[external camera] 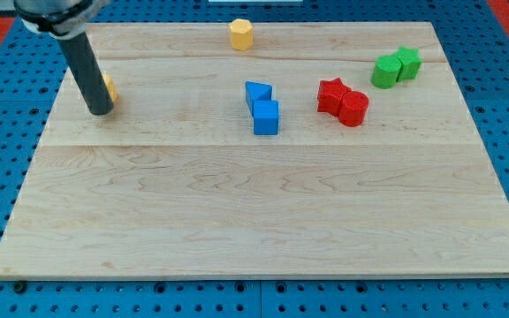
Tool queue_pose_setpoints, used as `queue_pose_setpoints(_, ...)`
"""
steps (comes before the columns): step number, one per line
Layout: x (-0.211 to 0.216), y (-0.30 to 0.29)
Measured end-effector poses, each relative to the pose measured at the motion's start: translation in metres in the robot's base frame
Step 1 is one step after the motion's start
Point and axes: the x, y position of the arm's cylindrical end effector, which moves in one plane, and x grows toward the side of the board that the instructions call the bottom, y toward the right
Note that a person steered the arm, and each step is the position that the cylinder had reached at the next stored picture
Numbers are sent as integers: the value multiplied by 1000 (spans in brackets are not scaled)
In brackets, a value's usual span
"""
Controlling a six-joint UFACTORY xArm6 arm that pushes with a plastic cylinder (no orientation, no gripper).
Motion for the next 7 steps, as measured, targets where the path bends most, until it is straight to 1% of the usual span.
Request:
queue_pose_setpoints(1,-24,-5)
queue_pose_setpoints(2,-50,-43)
queue_pose_setpoints(3,-64,-38)
queue_pose_setpoints(4,-59,9)
queue_pose_setpoints(5,-83,22)
queue_pose_setpoints(6,-120,-3)
queue_pose_setpoints(7,-114,26)
